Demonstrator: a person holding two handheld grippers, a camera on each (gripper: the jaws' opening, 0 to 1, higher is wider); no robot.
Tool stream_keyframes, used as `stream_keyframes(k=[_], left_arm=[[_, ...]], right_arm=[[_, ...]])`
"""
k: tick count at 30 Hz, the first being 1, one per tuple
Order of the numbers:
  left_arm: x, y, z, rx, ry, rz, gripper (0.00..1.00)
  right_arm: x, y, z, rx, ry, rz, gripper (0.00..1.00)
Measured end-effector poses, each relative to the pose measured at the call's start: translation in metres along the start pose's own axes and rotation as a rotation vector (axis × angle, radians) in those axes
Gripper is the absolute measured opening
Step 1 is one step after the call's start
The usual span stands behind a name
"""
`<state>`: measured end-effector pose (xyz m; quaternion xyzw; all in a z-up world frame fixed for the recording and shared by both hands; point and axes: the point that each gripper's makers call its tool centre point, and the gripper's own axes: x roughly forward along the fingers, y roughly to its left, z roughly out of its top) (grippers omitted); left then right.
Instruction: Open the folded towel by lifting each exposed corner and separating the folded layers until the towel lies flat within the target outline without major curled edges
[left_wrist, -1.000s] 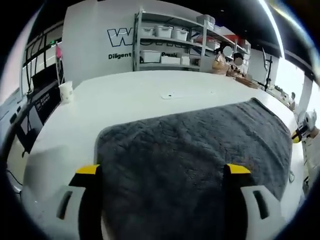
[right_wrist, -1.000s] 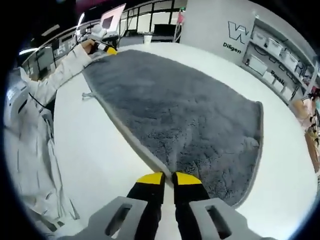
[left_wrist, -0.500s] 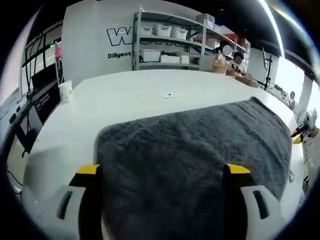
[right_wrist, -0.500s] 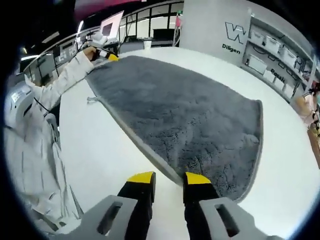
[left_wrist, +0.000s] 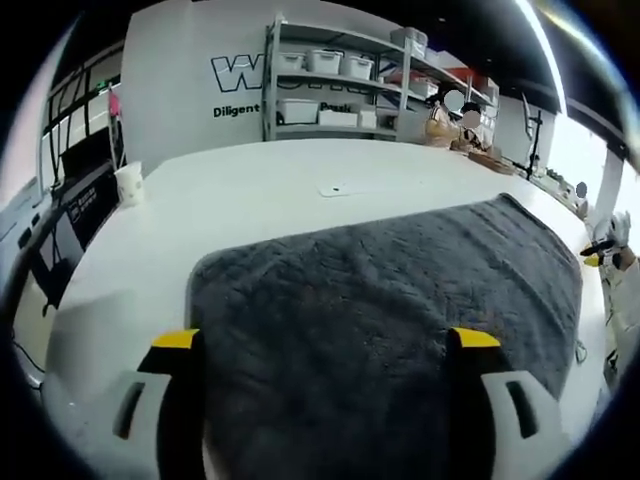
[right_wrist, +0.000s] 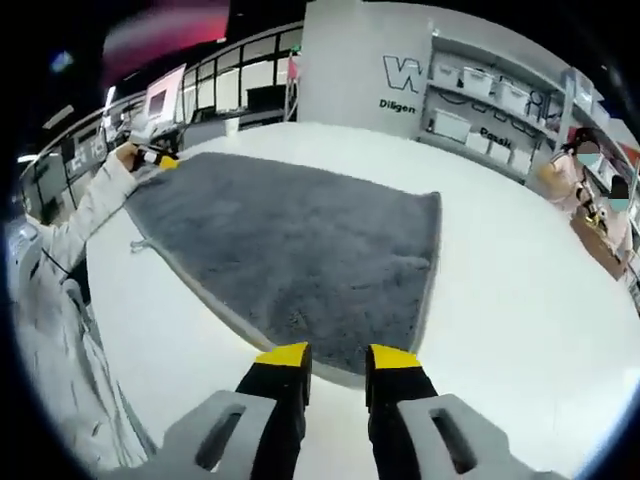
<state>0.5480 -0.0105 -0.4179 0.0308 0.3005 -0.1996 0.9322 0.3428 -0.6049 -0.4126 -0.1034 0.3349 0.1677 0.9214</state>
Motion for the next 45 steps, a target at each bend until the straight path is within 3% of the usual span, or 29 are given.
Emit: stream_keyframes(k=[13,21,23,45], left_arm=[[0.000,-0.009,-0.005,0.029,0.023,-0.029,0.99],[0.001,-0.002,-0.008,0.013,0.029,-0.014,0.99],[0.001,-0.003,-0.008,0.012,0.030,-0.015,0.99],[0.002,0.000,-0.008,-0.001,0.029,-0.006,0.99]], right_arm=[[0.016,-0.043,-0.013,0.107,0.039,-0.071,0.16],[0.026,-0.043,-0.018,0.125,0.052,-0.060,0.07],[0.027,-0.043,-0.020,0.123,0.057,-0.060,0.00],[0.019,-0.050,-0.031,0.132,0.056,-0.107,0.00]])
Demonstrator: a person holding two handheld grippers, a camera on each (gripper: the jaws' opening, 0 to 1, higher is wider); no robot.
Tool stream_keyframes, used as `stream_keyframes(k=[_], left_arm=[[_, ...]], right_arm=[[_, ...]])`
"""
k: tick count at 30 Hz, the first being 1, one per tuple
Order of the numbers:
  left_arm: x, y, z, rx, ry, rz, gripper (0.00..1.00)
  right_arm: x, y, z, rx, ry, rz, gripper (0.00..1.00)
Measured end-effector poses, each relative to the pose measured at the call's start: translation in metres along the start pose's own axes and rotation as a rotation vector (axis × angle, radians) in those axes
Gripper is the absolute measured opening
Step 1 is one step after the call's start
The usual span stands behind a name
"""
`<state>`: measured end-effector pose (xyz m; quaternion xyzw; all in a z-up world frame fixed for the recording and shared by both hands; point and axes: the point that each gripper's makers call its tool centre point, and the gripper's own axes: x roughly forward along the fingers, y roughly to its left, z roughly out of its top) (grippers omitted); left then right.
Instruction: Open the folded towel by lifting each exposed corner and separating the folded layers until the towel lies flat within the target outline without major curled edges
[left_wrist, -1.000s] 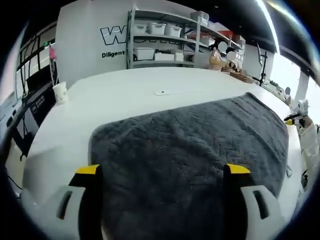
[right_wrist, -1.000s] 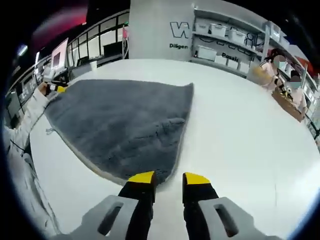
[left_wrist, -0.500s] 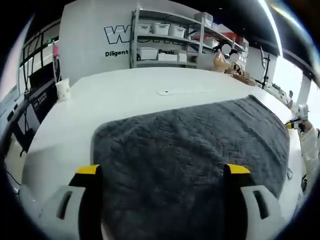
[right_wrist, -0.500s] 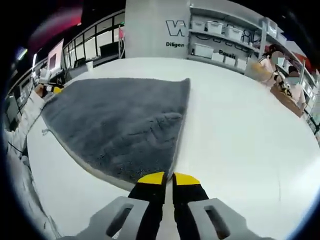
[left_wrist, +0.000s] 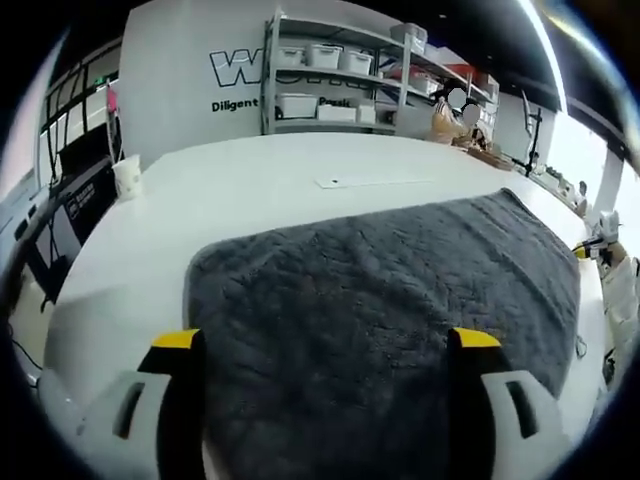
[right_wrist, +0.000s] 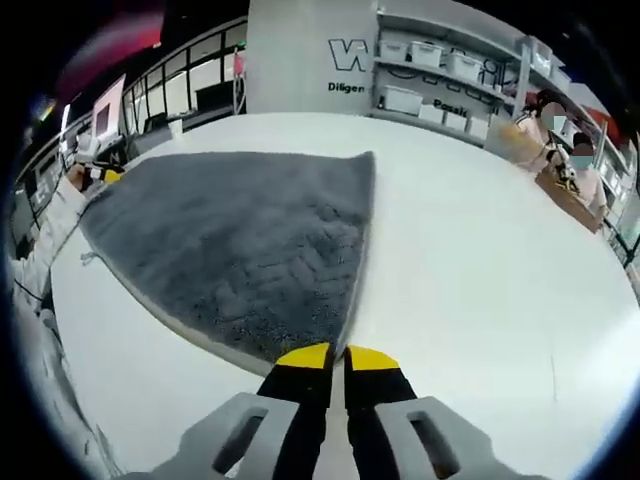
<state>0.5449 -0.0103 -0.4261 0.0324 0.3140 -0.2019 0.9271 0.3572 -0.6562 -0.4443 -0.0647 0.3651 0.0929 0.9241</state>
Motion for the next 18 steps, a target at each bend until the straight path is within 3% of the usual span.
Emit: stream_keyframes(k=[12,14,18], left_arm=[[-0.002,0.001,0.001,0.004,-0.003,-0.001,0.99],[-0.002,0.000,0.001,0.006,-0.002,-0.002,0.99],[-0.003,0.001,0.000,0.007,0.002,-0.004,0.99]], right_arm=[[-0.001,-0.002,0.001,-0.035,0.014,-0.007,0.03],[-0.002,-0.006,0.003,0.013,0.006,-0.012,0.05],[-0.009,-0.014,0.007,0.006,0.005,-0.039,0.04]])
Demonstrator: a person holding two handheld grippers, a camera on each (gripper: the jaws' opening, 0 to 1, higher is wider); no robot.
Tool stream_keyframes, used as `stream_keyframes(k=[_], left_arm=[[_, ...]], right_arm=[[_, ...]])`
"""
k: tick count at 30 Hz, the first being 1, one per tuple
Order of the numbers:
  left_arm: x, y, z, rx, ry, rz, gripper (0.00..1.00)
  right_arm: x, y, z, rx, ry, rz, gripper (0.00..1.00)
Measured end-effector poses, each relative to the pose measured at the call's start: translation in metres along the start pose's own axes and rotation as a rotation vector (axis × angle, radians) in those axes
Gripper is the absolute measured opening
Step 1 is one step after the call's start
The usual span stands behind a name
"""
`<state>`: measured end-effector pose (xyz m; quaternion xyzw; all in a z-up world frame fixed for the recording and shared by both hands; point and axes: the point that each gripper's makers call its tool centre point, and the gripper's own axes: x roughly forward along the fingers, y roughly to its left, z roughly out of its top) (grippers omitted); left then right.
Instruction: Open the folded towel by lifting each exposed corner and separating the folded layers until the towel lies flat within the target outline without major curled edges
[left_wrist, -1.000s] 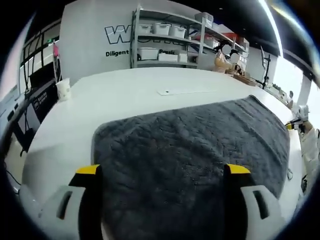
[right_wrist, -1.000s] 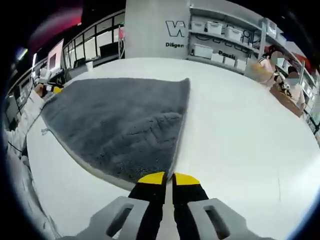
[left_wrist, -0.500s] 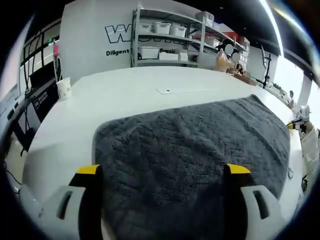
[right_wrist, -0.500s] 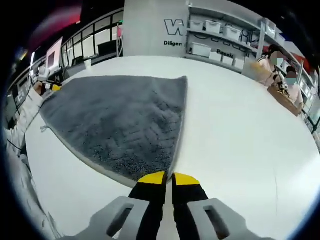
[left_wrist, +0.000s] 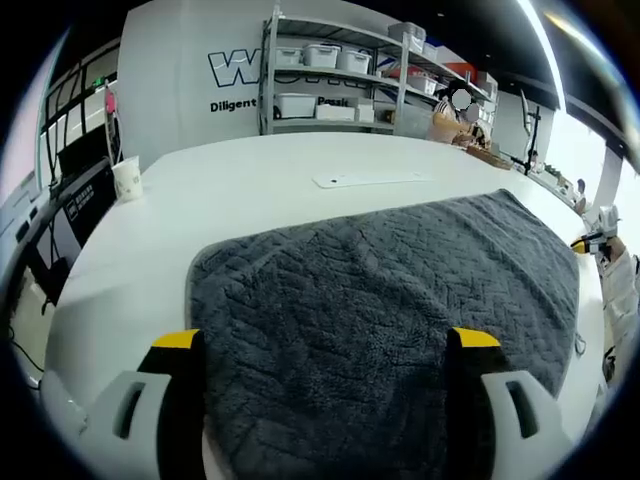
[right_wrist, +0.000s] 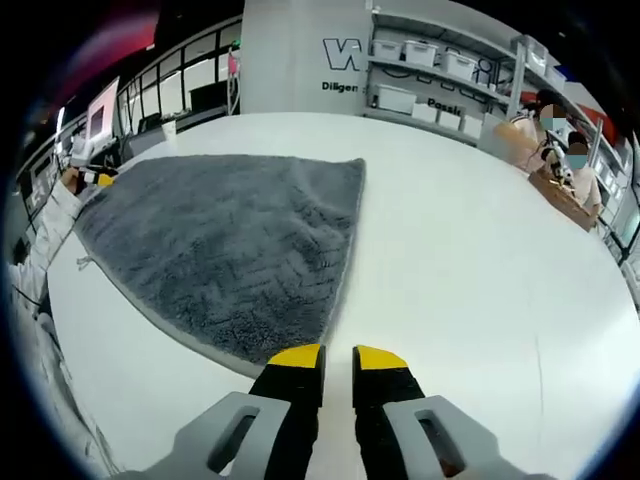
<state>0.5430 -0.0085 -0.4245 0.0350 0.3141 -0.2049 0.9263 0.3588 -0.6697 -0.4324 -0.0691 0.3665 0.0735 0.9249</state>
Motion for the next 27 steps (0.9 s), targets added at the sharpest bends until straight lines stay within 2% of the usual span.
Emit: stream_keyframes(k=[5,8,10,13,14,17,20,24,27], left_arm=[[-0.002,0.001,0.001,-0.003,-0.007,0.004,0.99],[-0.003,0.002,0.003,0.000,-0.010,0.008,0.99],[-0.004,0.002,0.003,0.001,-0.011,0.007,0.99],[-0.004,0.003,0.001,0.001,-0.004,0.009,0.99],[-0.004,0.004,0.001,0.002,-0.002,0.011,0.99],[-0.005,0.005,0.001,0.000,-0.004,0.015,0.99],[-0.006,0.006,0.002,-0.002,-0.009,0.018,0.99],[-0.007,0.007,0.004,-0.009,-0.020,0.017,0.99],[-0.008,0.009,0.003,-0.010,-0.019,0.021,0.99]], right_arm=[[-0.001,-0.008,0.014,0.033,-0.029,-0.013,0.00],[0.004,-0.010,0.025,0.040,-0.024,-0.031,0.09],[0.008,-0.011,0.032,0.047,-0.020,-0.035,0.11],[0.015,-0.003,0.048,0.033,-0.042,0.007,0.13],[0.018,0.002,0.055,0.023,-0.047,0.034,0.19],[0.026,0.011,0.068,-0.001,-0.046,0.057,0.34],[0.035,0.014,0.085,-0.046,-0.049,0.060,0.37],[0.046,0.014,0.103,-0.074,-0.046,0.039,0.55],[0.054,0.015,0.114,-0.102,-0.045,0.034,0.55]])
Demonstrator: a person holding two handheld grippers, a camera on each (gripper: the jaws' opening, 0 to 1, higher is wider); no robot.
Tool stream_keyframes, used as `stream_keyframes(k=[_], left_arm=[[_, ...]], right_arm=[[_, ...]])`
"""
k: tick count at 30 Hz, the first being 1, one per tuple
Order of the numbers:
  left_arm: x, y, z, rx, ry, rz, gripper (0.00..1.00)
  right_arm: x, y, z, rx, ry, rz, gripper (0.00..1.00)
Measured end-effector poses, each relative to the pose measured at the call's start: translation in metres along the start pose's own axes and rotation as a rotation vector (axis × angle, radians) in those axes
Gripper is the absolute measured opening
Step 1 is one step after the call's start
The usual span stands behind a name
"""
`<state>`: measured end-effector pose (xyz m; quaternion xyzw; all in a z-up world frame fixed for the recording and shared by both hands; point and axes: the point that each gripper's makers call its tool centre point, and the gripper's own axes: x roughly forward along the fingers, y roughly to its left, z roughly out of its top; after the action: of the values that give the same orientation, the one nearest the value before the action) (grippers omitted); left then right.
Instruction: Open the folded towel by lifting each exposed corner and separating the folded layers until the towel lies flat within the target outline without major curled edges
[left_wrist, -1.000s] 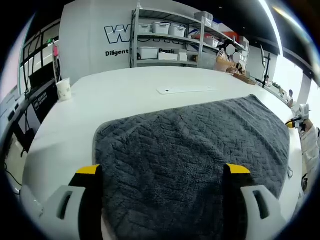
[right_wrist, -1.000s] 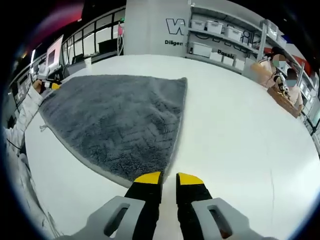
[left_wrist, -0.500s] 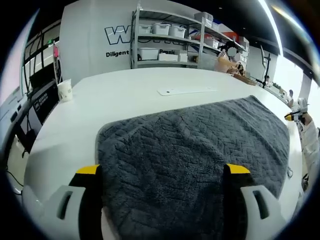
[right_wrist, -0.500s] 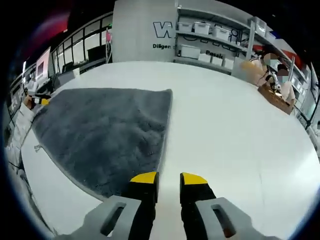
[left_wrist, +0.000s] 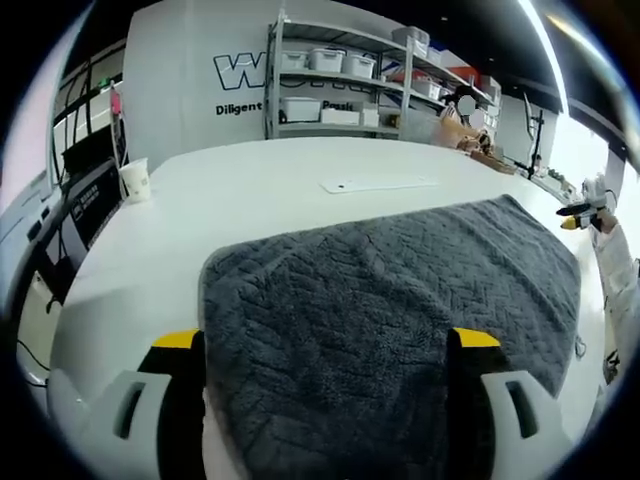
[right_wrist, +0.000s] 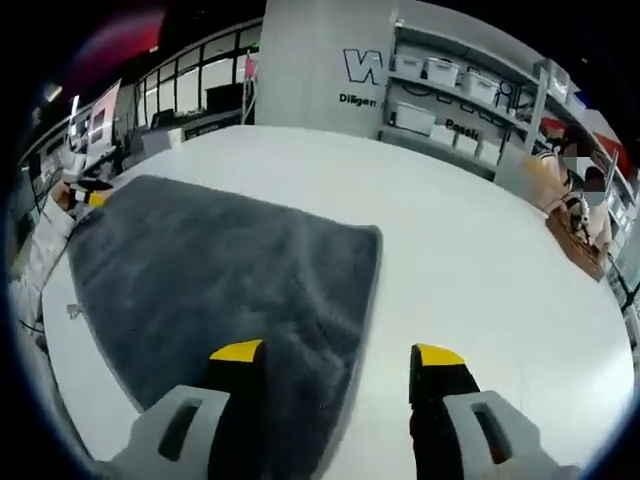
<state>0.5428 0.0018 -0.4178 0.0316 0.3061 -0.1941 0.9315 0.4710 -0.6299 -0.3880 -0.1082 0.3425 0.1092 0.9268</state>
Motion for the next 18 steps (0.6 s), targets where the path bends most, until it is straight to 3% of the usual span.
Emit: stream_keyframes(k=[8,16,18], left_arm=[[-0.001,0.002,0.000,-0.005,-0.003,0.001,0.99],[0.001,0.001,0.000,0.000,0.002,-0.002,0.99],[0.001,0.001,0.000,-0.001,0.001,-0.001,0.99]], right_arm=[[0.027,-0.013,0.029,-0.004,-0.036,-0.022,0.58],[0.045,-0.020,0.050,0.001,-0.070,-0.029,0.46],[0.052,-0.021,0.053,0.005,-0.067,-0.031,0.47]])
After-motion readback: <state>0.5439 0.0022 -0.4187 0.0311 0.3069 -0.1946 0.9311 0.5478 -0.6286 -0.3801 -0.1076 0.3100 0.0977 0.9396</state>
